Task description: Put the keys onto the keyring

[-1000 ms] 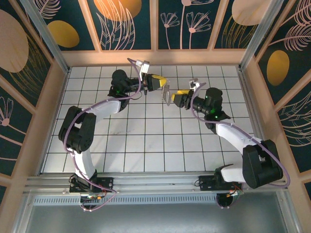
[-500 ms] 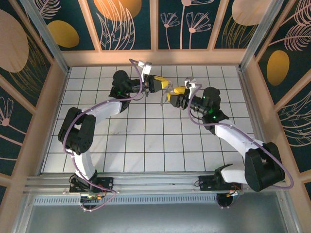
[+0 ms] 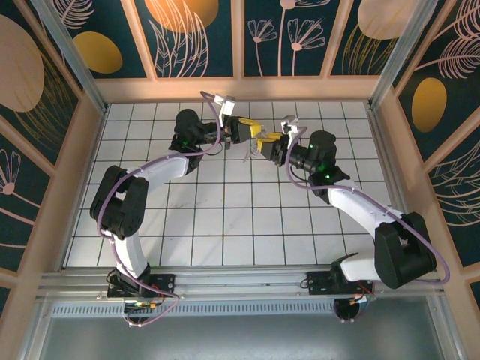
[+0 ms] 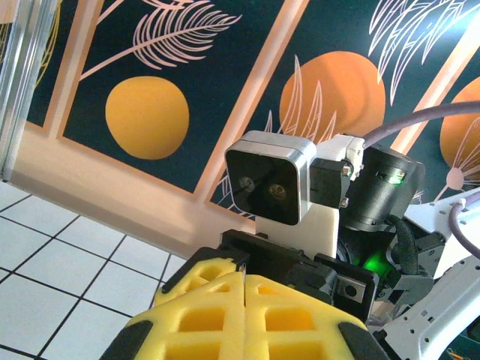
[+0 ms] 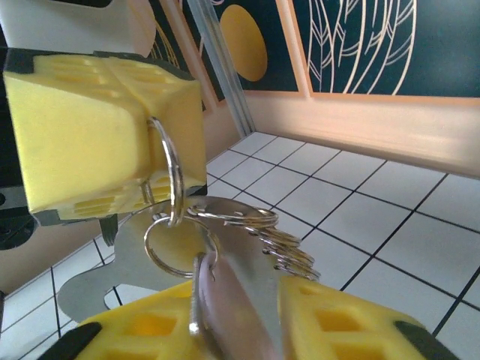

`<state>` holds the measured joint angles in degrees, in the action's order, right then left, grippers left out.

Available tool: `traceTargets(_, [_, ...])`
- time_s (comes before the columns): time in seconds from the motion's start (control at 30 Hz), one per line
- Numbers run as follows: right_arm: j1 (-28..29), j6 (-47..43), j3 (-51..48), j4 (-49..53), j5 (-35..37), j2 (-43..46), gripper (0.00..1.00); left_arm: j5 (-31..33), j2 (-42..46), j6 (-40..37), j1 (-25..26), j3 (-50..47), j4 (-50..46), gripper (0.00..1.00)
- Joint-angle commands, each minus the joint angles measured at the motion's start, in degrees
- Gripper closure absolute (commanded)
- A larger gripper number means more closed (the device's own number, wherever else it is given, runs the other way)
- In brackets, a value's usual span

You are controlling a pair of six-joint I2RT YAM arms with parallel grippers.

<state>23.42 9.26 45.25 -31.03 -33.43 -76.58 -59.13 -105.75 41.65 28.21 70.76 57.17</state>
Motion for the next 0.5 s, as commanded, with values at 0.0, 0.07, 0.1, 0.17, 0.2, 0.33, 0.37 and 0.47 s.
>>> traceTargets(0.0, [0.5,-0.5,-0.4,-1.4,-0.7,1.1,0.82,0.7,2.0,-1.3,0.3,0.7,1.5,1.0])
traceTargets(0.07, [0.5,-0.3,-0.5,-1.2,-1.2,1.3,0.91,0.9,2.2,-1.2,0.4,0.6,1.6,1.0])
traceTargets(0.1, [0.5,-0.4,-0.5,-1.1,-1.3,1.4,0.93,1.0,2.3,-1.2,0.3,0.5,1.6,1.0])
traceTargets(0.17, [0.5,-0.2,-0.4,-1.0,-1.5,1.4,1.0,1.3,2.6,-1.3,0.3,0.4,1.7,1.0])
traceTargets(0.2, [0.5,-0.2,-0.4,-0.9,-1.7,1.4,1.0,1.5,2.8,-1.2,0.4,0.3,1.9,1.0])
traceTargets(0.33, [0.5,-0.3,0.2,-0.4,-2.4,1.1,1.0,2.0,3.4,-1.0,0.4,-0.1,2.1,1.0])
traceTargets(0.37, [0.5,-0.3,0.4,-0.2,-2.8,0.8,1.0,2.1,3.5,-1.1,0.4,-0.2,2.2,1.0])
traceTargets(0.47, [0.7,-0.3,1.8,0.8,-5.1,-0.2,1.0,2.0,3.6,-1.0,0.4,-0.3,2.2,1.0])
